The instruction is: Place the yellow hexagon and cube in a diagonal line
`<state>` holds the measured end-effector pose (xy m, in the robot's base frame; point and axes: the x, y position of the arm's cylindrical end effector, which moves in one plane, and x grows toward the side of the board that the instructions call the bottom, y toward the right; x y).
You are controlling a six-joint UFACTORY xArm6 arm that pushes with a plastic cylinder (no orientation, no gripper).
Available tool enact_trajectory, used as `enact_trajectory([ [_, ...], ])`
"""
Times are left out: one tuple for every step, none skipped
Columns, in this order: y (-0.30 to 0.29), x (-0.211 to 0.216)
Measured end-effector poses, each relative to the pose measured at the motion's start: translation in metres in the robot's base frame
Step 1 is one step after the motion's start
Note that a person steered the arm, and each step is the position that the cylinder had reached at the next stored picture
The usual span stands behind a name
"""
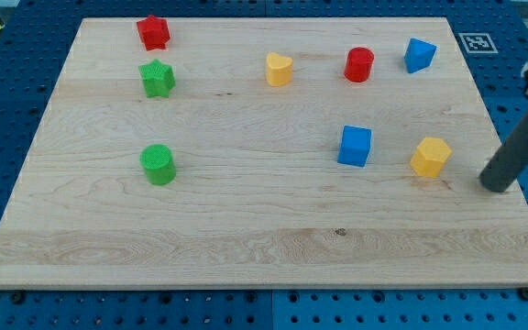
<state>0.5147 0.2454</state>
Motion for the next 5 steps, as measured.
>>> enact_trajectory([
  [-0.076,-0.025],
  [-0.146,-0.072],
  [-0.130,-0.100],
  [-0.091,-0.067],
  [-0.087,-0.025],
])
